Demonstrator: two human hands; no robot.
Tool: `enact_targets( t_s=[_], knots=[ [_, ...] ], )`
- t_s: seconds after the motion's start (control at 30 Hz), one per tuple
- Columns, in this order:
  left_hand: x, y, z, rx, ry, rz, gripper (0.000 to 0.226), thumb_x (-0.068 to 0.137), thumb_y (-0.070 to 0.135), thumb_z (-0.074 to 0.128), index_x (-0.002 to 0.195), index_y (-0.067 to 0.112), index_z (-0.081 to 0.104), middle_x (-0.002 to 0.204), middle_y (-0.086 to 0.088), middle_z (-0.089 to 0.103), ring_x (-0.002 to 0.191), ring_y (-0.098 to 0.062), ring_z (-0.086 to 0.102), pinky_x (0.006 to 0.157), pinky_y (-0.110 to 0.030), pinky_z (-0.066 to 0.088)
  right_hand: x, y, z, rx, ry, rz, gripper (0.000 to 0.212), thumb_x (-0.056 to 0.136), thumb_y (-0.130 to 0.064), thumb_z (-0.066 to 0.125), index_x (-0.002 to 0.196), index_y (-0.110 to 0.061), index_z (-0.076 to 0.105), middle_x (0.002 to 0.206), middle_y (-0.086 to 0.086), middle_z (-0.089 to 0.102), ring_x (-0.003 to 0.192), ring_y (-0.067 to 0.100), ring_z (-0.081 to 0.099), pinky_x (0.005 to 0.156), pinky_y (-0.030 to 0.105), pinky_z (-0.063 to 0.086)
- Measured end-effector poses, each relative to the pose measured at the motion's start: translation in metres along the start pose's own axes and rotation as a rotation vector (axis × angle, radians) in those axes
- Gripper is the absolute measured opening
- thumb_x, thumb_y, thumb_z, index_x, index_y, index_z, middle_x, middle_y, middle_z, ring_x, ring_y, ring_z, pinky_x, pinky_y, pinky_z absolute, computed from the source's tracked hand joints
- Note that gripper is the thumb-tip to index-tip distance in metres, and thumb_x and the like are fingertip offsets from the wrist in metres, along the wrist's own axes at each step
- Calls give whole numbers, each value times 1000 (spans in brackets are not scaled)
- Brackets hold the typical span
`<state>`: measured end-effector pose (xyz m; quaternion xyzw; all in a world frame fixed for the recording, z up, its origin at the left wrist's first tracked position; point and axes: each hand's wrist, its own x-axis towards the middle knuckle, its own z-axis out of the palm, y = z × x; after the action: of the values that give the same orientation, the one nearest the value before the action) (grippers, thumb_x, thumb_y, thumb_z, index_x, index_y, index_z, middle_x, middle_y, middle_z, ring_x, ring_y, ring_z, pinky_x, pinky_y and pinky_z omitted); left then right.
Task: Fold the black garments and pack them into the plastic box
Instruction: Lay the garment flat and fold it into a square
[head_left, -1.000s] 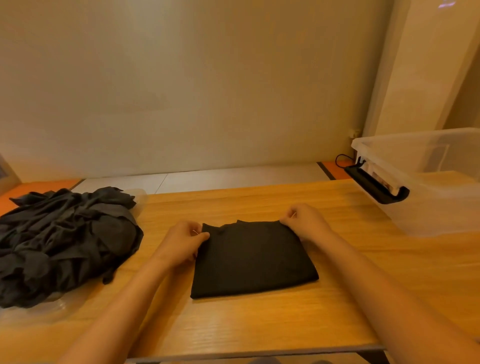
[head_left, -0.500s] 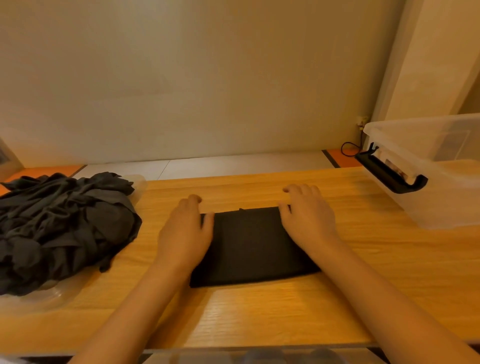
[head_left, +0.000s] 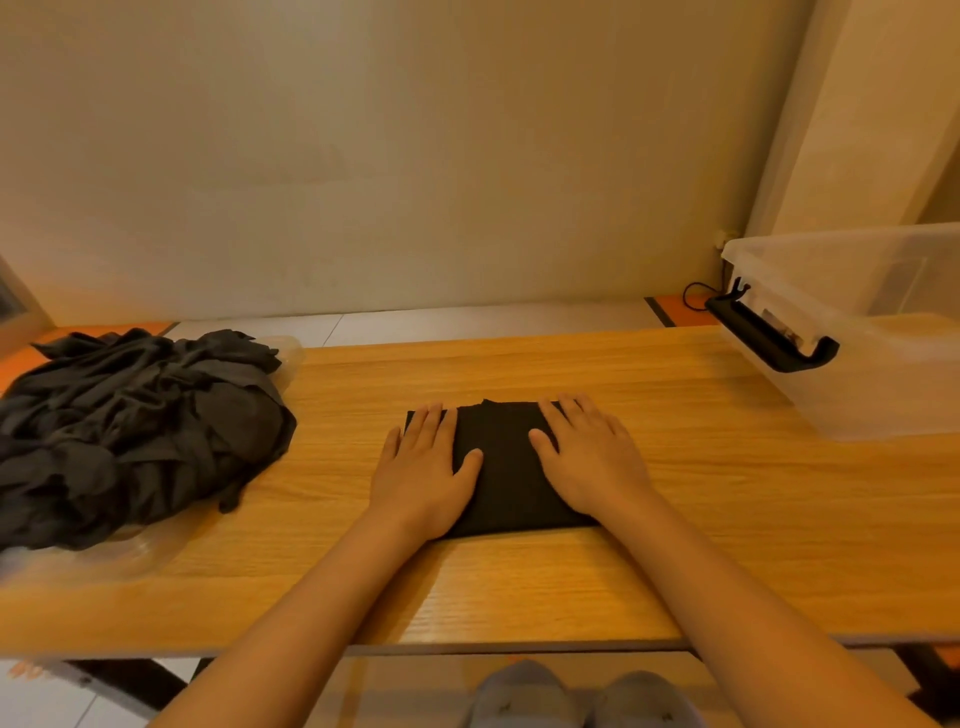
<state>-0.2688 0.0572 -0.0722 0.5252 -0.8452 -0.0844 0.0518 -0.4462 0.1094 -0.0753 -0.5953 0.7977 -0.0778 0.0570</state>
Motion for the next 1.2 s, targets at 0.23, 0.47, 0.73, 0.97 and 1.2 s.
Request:
enact_targets(
  t_s=[0.23, 0.47, 0.73, 0.97, 1.2],
  knots=[
    [0, 1, -4, 26, -26, -48, 63, 98, 55, 17, 154, 28, 3, 162, 2, -6, 147, -16, -13, 119, -42, -7, -5, 11, -5, 57, -5, 77, 55, 103, -44, 16, 154, -27, 5, 161, -2, 1, 148, 15, -3, 120, 40, 3],
    [-41, 21, -6, 20, 201, -20, 60, 101, 45, 15, 153, 23, -5, 160, 3, -14, 146, -13, -18, 119, -39, -11, -36, -21, -18, -32, 195, -159, 56, 103, -40, 19, 153, -26, -1, 161, -2, -7, 147, 16, -13, 119, 38, -6],
    [-30, -1, -5, 231, 18, 294, 71, 83, 58, -9, 150, 36, -5, 161, 9, -6, 144, -4, -15, 117, -36, -16, -84, -27, -14, -73, -91, -42, 64, 99, -56, 15, 153, -25, 1, 161, 1, -2, 148, 19, -2, 118, 39, 6],
    [-45, 18, -17, 105, 175, 257, 59, 98, 49, 7, 153, 28, 2, 160, 8, -6, 145, -6, -13, 118, -33, -12, -91, -29, -30, -56, 148, -189, 54, 104, -39, 23, 153, -20, 12, 161, 1, 8, 148, 19, 0, 118, 38, 3],
    [-59, 16, 6, 6, 1, 284, 60, 102, 47, 21, 153, 25, 1, 161, 8, -4, 145, -4, -10, 117, -26, -9, -79, -2, -13, -67, -101, -237, 56, 103, -43, 20, 153, -26, 2, 161, -8, -3, 146, 8, -7, 118, 36, -3]
  ],
)
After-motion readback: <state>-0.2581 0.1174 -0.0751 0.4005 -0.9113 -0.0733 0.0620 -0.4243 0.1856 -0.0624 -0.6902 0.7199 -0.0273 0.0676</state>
